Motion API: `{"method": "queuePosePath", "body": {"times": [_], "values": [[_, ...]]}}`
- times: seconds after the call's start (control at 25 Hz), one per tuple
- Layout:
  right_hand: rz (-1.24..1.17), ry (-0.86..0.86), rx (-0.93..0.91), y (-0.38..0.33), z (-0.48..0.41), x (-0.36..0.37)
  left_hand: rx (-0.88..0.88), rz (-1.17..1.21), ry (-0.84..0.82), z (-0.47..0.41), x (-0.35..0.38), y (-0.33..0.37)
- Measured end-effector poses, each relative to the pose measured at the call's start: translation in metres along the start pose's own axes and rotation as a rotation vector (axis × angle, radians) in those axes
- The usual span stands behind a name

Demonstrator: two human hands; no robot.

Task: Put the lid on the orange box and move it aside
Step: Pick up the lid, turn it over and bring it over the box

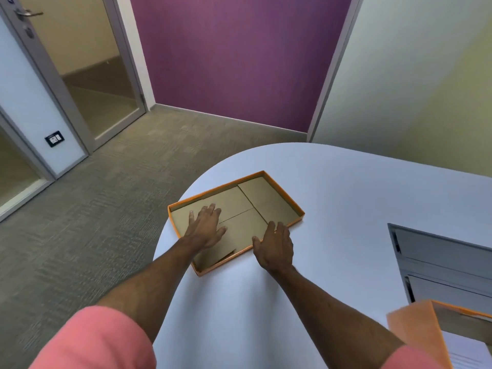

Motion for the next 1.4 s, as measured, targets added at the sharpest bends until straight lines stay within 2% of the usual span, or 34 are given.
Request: {"method": "queuePosePath", "body": {"times": [0.44,0.68,0.84,1.12,1.28,1.4], "values": [[-0.221,-0.105,0.288,-0.006,-0.076,0.055,0.033,-0.024,-0.058,-0.104,0.006,-0.043],[-0.230,-0.140,0.235,0.013,-0.089,0.058,0.054,-0.041,-0.071,-0.123,0.010,-0.045],[-0.140,-0.212,0.152,0.033,-0.099,0.052,0.023,-0.067,-0.041,-0.129,0.008,-0.050],[-0.107,-0.278,0.093,0.056,-0.105,0.049,-0.009,0.105,-0.181,-0.125,0.025,-0.060],[-0.171,-0.215,0.109,0.060,-0.099,0.046,-0.020,0.155,-0.114,-0.116,0.031,-0.055],[-0.250,-0.051,0.296,0.064,-0.083,0.046,-0.039,0.144,-0.049,-0.107,0.033,-0.052]]}}
Point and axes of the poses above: each hand's wrist, its own z-axis away from the middle knuckle, its own x-axis out of the palm, y = z × x, the point moved 4 cm from there along -z, towards the middle knuckle, and after that the axes turned 11 degrees about -y, right-handed, at the moved point
